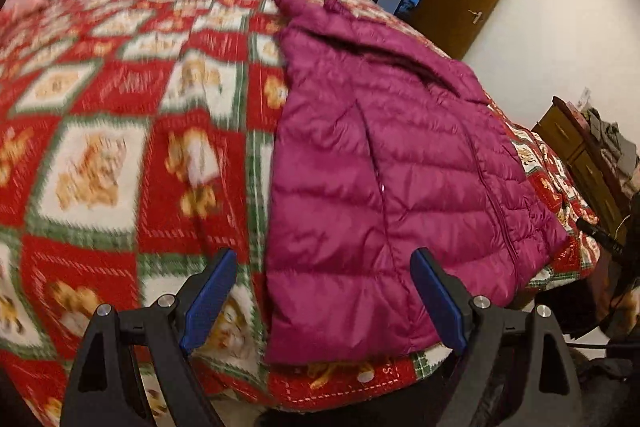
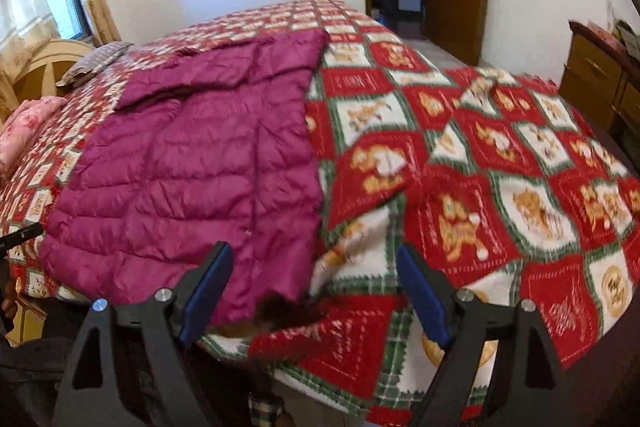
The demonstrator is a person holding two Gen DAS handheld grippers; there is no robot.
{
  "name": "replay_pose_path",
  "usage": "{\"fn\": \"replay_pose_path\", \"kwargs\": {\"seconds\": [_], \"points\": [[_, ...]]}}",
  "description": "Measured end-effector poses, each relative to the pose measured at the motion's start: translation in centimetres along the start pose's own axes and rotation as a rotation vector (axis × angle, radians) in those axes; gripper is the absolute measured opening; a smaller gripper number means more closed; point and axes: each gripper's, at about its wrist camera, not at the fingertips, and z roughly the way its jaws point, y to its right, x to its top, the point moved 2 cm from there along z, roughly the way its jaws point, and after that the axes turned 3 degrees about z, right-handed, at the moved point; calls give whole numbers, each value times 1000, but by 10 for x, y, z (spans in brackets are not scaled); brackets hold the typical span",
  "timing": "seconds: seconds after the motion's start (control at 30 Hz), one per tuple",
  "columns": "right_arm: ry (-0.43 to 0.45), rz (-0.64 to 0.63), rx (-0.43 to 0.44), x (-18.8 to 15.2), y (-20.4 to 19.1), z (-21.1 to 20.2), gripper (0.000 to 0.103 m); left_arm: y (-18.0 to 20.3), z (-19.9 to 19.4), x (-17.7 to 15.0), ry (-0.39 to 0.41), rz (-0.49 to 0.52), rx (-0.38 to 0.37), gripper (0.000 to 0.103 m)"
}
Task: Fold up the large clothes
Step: 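Lay the folded jacket down and open both grippers, withdrawing them, then grasp the magenta jacket's hem edge with both grippers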
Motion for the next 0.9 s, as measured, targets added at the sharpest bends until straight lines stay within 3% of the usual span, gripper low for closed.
{"fn": "replay_pose_path", "kwargs": {"seconds": [0.1, 0.23, 0.33, 0.47, 0.63, 0.73, 0.8, 0.83, 0.9], "points": [[-37, 44, 47, -7, 4, 10, 88, 1, 5, -7, -17, -21, -27, 88], [-23, -49, 13, -10, -11, 11, 88, 5, 4, -10, -9, -4, -27, 88], [-27, -100, 19, -13, -22, 12, 87, 8, 0, -10, -5, 8, -65, 88], [-52, -138, 46, -16, -33, 19, 87, 8, 5, -12, -20, 30, -49, 88], [-135, -130, 54, -20, -35, 45, 80, 9, 8, -16, -25, 63, -41, 88], [-138, -176, 28, -22, -43, 51, 78, 12, 8, -17, -28, 73, -50, 88], [-139, -212, 34, -25, -49, 52, 56, 12, 9, -18, -32, 75, -61, 88], [-153, -214, 47, -26, -49, 53, 33, 13, 9, -18, -36, 78, -63, 88], [-184, -190, 60, -29, -46, 58, 27, 14, 9, -19, -40, 89, -58, 88]]}}
